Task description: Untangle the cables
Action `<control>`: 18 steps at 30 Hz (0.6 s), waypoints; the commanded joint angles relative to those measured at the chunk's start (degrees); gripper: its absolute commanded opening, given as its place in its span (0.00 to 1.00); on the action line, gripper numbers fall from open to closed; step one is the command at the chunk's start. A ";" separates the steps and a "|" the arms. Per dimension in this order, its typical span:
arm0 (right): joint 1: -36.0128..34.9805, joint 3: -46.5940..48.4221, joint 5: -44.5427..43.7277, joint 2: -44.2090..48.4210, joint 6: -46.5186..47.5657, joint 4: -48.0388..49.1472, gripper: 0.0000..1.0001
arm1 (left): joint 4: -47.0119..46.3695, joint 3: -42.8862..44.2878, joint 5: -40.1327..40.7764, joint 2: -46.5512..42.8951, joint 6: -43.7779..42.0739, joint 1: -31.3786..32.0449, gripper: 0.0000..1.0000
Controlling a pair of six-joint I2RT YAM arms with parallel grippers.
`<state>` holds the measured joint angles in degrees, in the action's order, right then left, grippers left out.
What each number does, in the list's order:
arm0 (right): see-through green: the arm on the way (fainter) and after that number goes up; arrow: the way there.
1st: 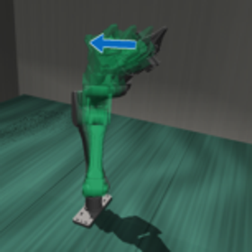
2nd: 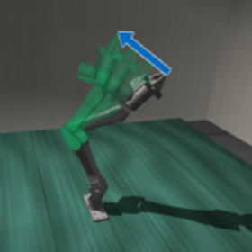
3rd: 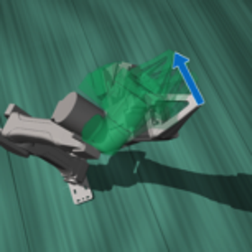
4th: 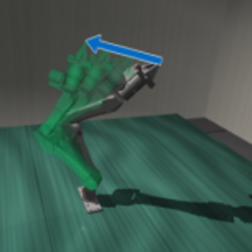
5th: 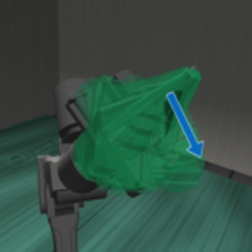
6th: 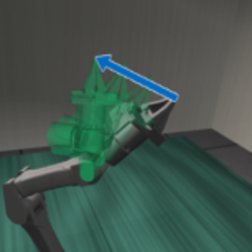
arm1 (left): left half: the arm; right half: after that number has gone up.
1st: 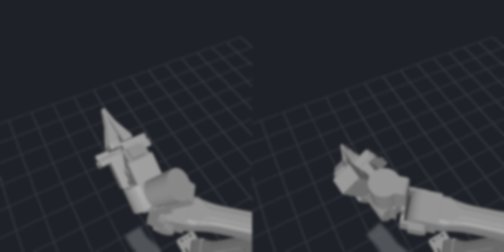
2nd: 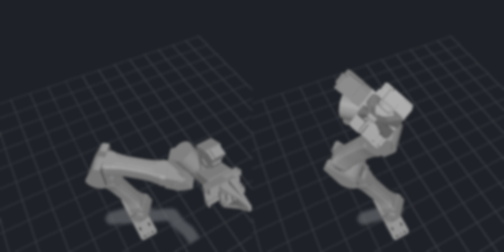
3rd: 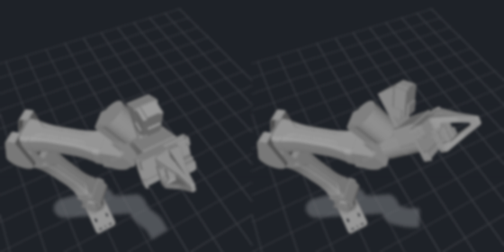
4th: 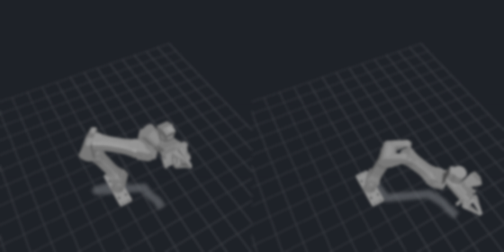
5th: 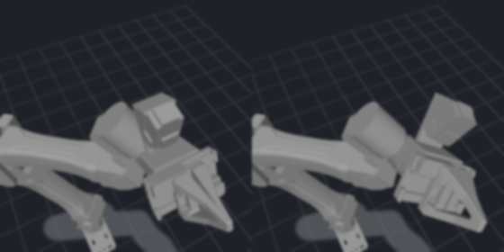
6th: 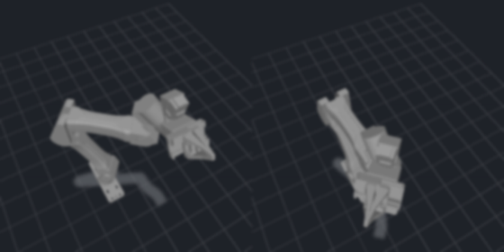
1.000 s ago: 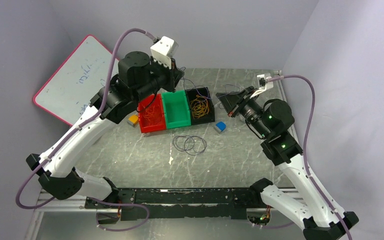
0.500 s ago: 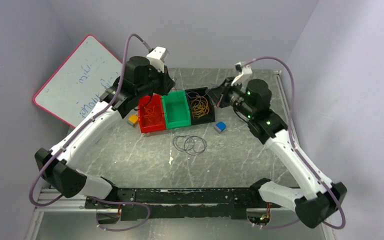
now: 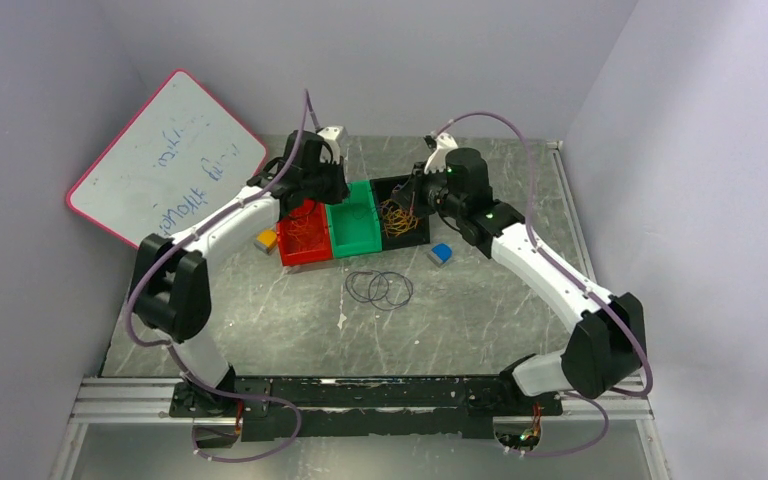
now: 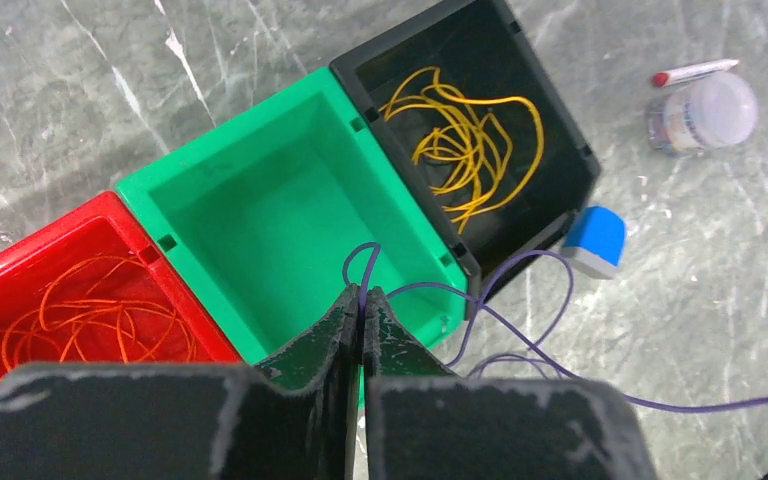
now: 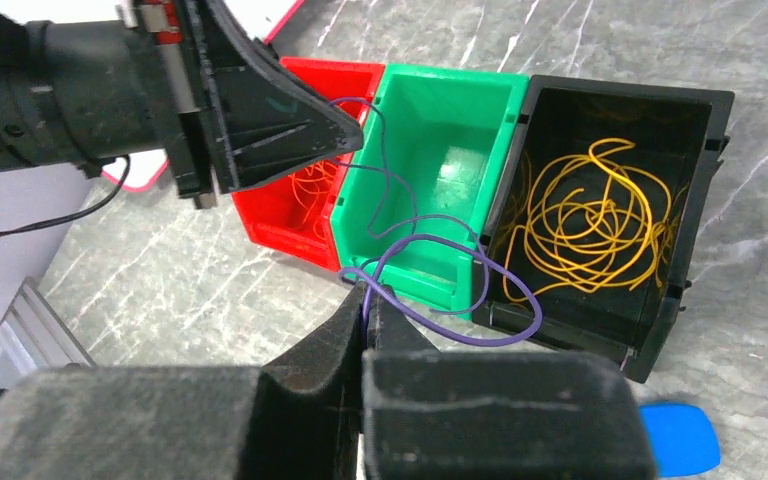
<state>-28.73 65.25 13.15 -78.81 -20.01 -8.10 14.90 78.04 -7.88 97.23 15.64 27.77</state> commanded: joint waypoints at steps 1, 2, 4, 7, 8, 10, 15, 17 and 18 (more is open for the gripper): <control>-0.46 1.09 1.88 -1.37 1.20 3.16 0.00 | -3.67 1.71 0.52 3.19 -1.58 -0.96 0.07; -0.63 1.07 2.19 -1.87 1.16 3.37 0.00 | -3.38 2.22 1.09 4.57 -1.80 -1.06 0.07; -0.90 1.22 2.76 -3.16 1.07 3.86 0.00 | -2.49 2.99 2.25 6.48 -1.86 -1.18 0.07; -1.60 2.93 3.57 -5.99 0.88 4.76 0.00 | -2.31 2.60 3.17 8.01 -1.39 -1.40 0.07; -1.86 4.02 4.05 -7.30 0.85 4.96 0.00 | -2.51 2.19 3.66 8.12 -1.14 -1.53 0.07; -2.39 6.31 5.18 -9.96 0.85 5.18 0.00 | -3.17 0.96 4.93 7.94 -0.54 -1.69 0.07; -3.50 11.26 6.81 -16.64 -0.24 7.14 0.00 | -3.58 -0.09 4.71 8.46 -0.05 -2.67 0.07; -3.78 13.37 7.95 -18.97 -0.64 7.61 0.00 | -3.62 -0.12 5.33 8.50 -0.08 -2.78 0.07; -3.93 14.30 8.17 -20.06 -0.77 7.70 0.00 | -3.79 -0.16 5.89 8.38 0.01 -2.78 0.07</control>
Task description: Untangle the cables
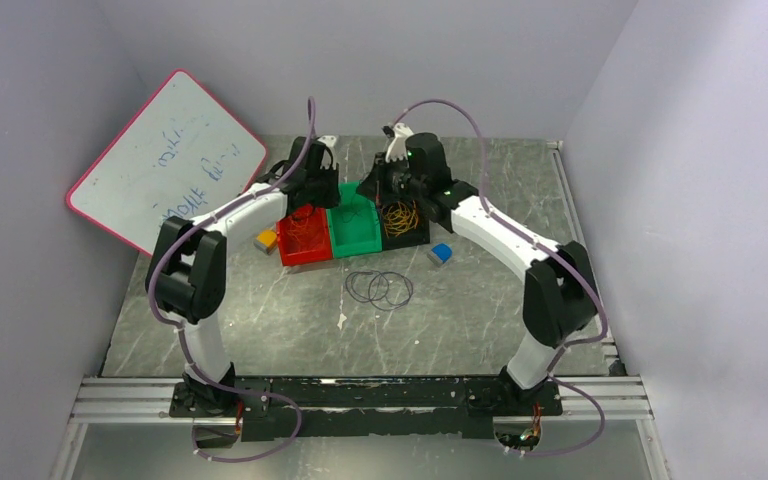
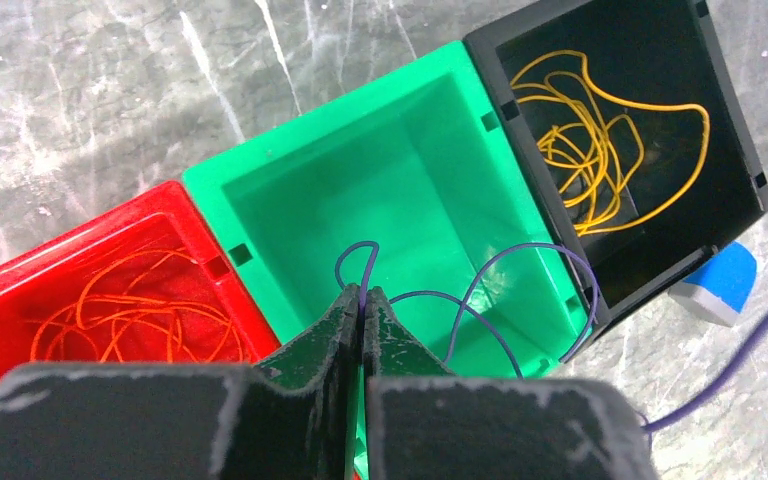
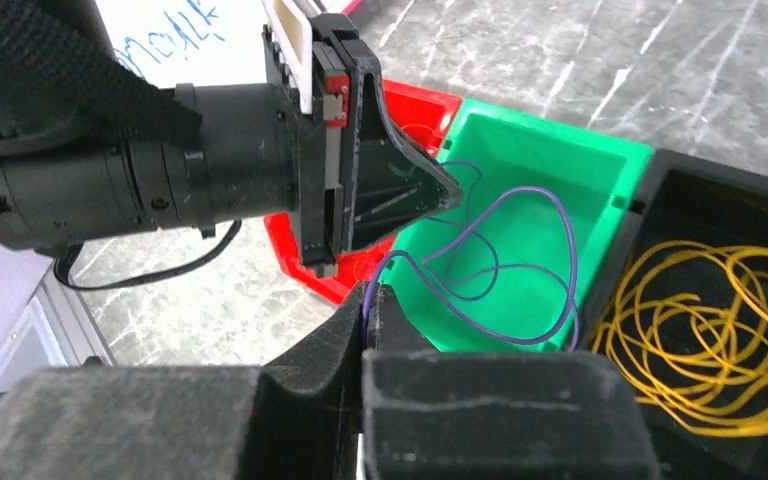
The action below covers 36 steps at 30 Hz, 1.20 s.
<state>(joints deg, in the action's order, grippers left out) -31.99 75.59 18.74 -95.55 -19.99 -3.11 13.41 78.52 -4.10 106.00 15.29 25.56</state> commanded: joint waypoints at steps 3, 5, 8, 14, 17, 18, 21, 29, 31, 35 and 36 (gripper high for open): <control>-0.79 5.65 2.43 -5.74 -0.84 2.77 0.00 | -2.18 -0.46 2.87 -0.48 0.28 -0.85 0.07; -0.80 5.83 1.66 -6.59 -0.76 2.74 0.00 | -1.63 -0.15 3.28 -0.36 0.15 -0.99 0.07; -0.80 4.65 0.61 -6.84 -1.11 3.21 0.00 | -1.27 -0.15 4.01 -0.60 -0.49 -1.11 0.07; -0.80 3.16 -0.07 -6.93 -1.50 3.48 0.00 | -1.04 -0.68 6.87 -1.80 -1.10 -1.22 0.07; -0.81 2.88 -0.39 -7.11 -1.49 3.38 0.00 | -0.92 -0.82 9.26 -2.80 -1.80 -1.31 0.07; -0.82 2.63 -0.42 -7.11 -1.60 3.44 0.00 | -0.86 -0.83 9.36 -3.01 -2.10 -1.23 0.07; -0.80 1.77 -0.40 -7.06 -1.71 3.56 0.00 | -1.03 -1.02 9.71 -3.65 -2.44 -1.27 0.07; -0.80 -1.78 -2.35 -5.44 -1.79 3.90 0.00 | -3.29 -0.59 -2.00 -1.50 -2.87 -0.86 0.07; -0.80 -2.43 -3.58 -4.91 -1.81 3.69 0.00 | -3.36 0.03 -3.63 -0.23 -2.82 -0.22 0.07; -0.72 -2.99 -5.44 -4.27 -1.64 3.15 0.00 | -3.20 0.66 -5.51 2.07 -2.32 0.45 0.08; -0.71 -3.04 -5.75 -4.24 -1.53 3.08 0.00 | -2.97 0.71 -5.78 2.42 -2.17 0.53 0.10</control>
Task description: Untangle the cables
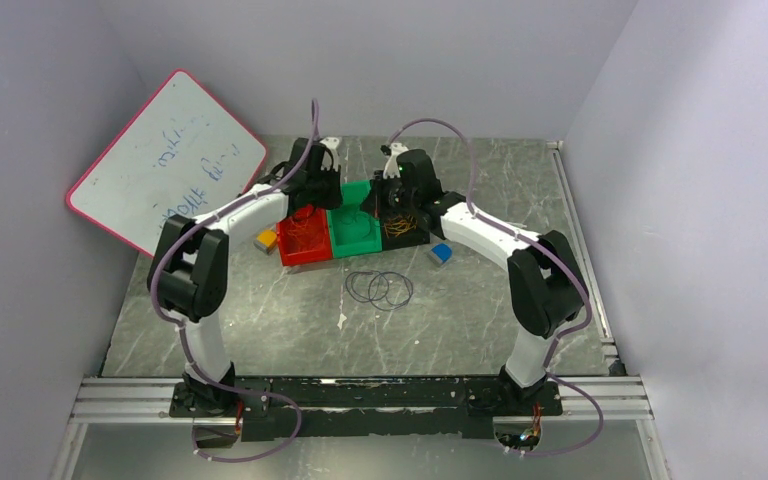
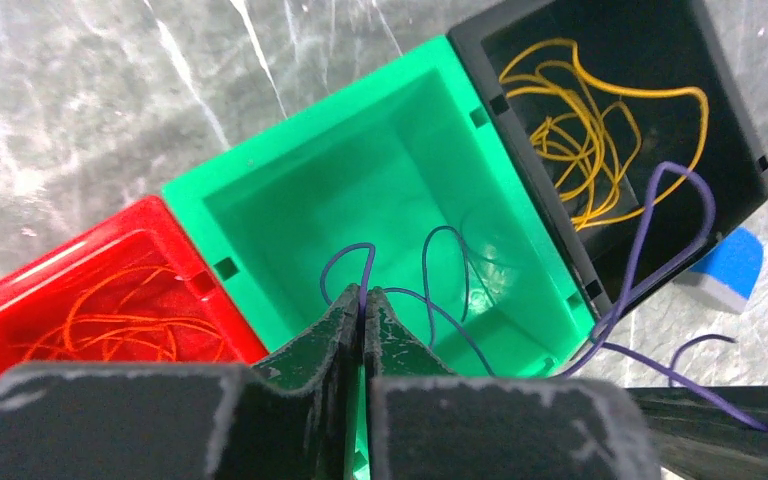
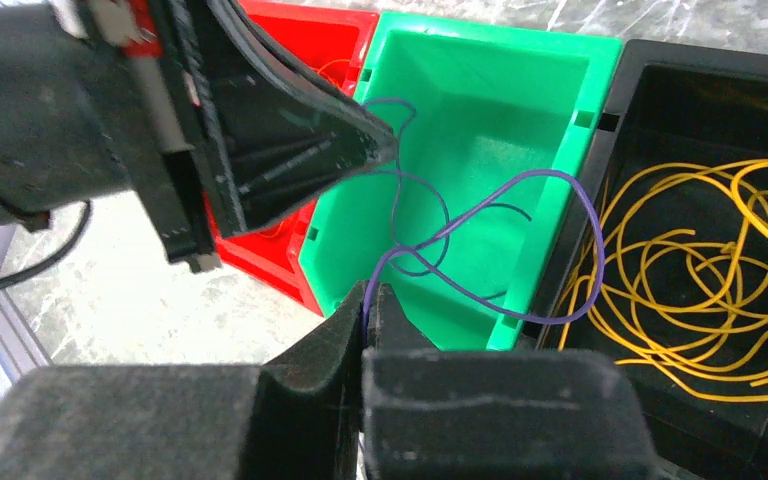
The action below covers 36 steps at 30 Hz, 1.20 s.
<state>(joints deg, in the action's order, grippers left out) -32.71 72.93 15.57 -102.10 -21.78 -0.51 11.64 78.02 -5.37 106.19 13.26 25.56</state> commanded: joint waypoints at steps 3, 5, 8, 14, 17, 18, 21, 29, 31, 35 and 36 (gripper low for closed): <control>-0.03 -0.42 -3.11 2.67 0.38 0.29 0.00 | -0.44 0.98 -3.34 2.48 0.18 0.54 0.21; 0.01 -0.35 -3.23 2.69 0.45 0.25 0.00 | -0.24 0.47 -2.44 1.64 0.19 0.54 0.33; 0.00 0.12 -2.92 2.17 0.47 0.17 0.00 | 0.01 -0.24 -1.13 -0.33 0.52 0.52 0.49; -0.07 1.87 -2.43 0.53 0.62 -0.25 0.00 | 0.26 -1.75 1.36 -6.18 1.17 0.39 0.68; -0.07 2.95 -1.62 -0.50 0.60 -0.26 0.00 | 0.19 -2.96 2.72 -9.80 1.57 0.28 0.70; -0.07 3.52 -1.18 -0.89 0.65 -0.32 0.00 | 0.06 -3.55 3.20 -11.07 1.67 0.20 0.70; -0.39 5.52 0.75 -2.83 0.97 -0.41 0.00 | -0.19 -5.64 5.47 -15.12 1.92 0.06 0.70; -2.97 14.33 1.79 -10.63 1.72 -3.56 0.00 | -0.02 -12.67 12.67 -24.43 1.55 -0.25 0.70; -3.48 16.16 0.87 -12.75 1.50 -4.30 0.00 | -1.36 -15.24 14.93 -26.92 1.91 -0.34 0.72; -4.02 19.23 -2.96 -17.27 1.95 -6.36 0.00 | -6.68 -22.17 16.70 -33.43 1.70 -0.58 0.74; -4.18 19.67 -4.09 -17.92 2.20 -6.87 0.00 | -8.60 -23.96 16.93 -35.18 1.57 -0.61 0.75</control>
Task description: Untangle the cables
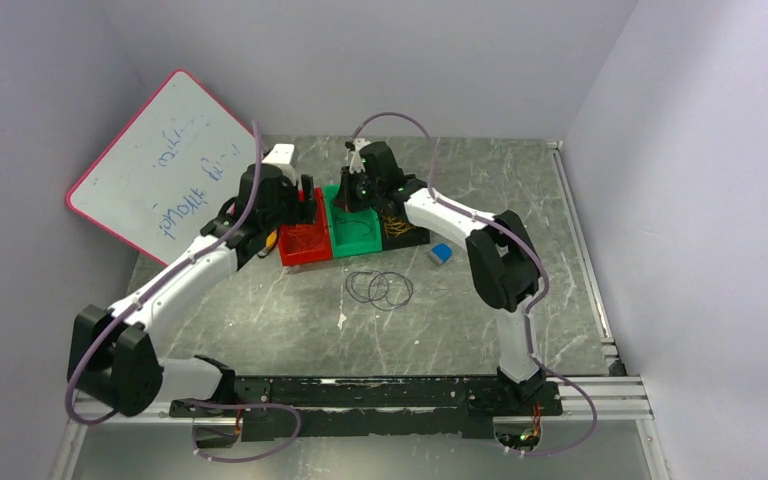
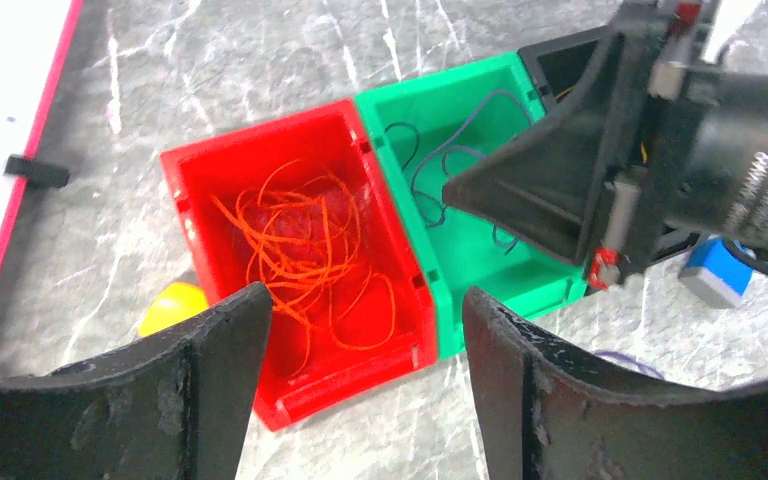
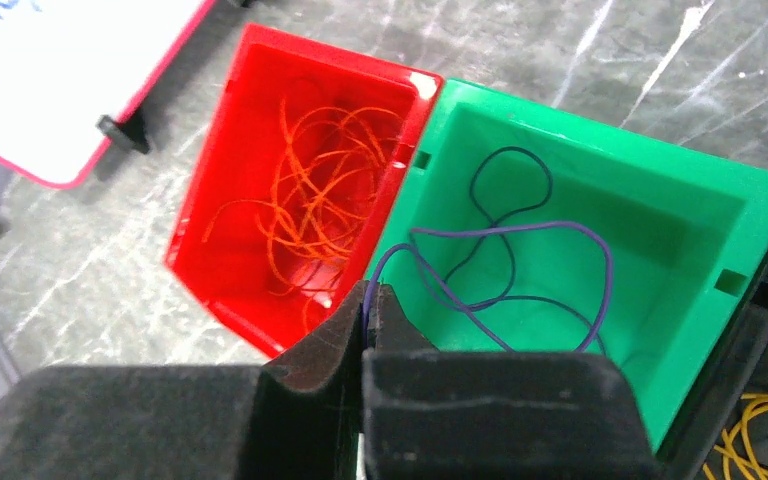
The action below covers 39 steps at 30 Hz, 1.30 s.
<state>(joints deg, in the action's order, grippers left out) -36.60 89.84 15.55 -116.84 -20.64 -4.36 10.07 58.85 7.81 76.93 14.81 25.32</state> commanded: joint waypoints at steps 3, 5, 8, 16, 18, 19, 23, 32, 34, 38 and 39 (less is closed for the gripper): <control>-0.32 3.73 -6.50 -4.72 1.63 -4.29 0.00 | -10.82 -8.45 3.99 -10.41 -0.59 -0.51 0.78; -0.40 4.66 -7.55 -5.93 2.04 -5.67 0.00 | -8.80 -7.89 4.14 -11.36 -0.98 -0.73 0.78; -0.70 5.91 -8.94 -7.56 2.43 -7.03 0.00 | -2.80 -4.71 5.06 -9.78 -1.60 -0.96 0.80; -1.73 7.79 -10.28 -9.22 4.01 -8.77 0.14 | -0.45 -3.52 3.30 -8.84 -0.37 -1.09 0.80; -1.79 7.44 -10.45 -8.32 4.18 -8.44 0.19 | -0.30 -3.53 3.26 -8.73 0.06 -1.06 0.80; -1.85 7.26 -10.42 -7.87 4.32 -8.27 0.22 | 0.04 -3.38 3.30 -8.46 0.19 -1.06 0.80; -1.81 6.94 -10.36 -5.31 5.28 -8.15 0.29 | 0.99 -2.88 3.04 -7.76 0.74 -1.06 0.79; -1.81 5.24 -16.87 0.76 7.57 -11.31 0.40 | -0.20 -3.33 0.60 -6.65 1.40 -1.09 0.79; -1.83 4.46 -18.42 2.43 8.20 -11.89 0.43 | -0.22 -3.38 0.37 -6.37 1.29 -1.07 0.79; -1.81 2.77 -20.03 4.73 9.14 -12.13 0.48 | -0.05 -3.39 -0.24 -6.02 1.24 -1.09 0.78; -1.81 1.56 -19.87 5.66 9.40 -11.64 0.48 | -0.05 -3.46 -0.42 -5.92 1.27 -1.07 0.78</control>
<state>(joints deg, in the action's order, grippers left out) -38.33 94.24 -1.61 -114.19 -13.17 -15.25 10.17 54.72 9.41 70.81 15.88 24.77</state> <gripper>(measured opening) 0.478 0.786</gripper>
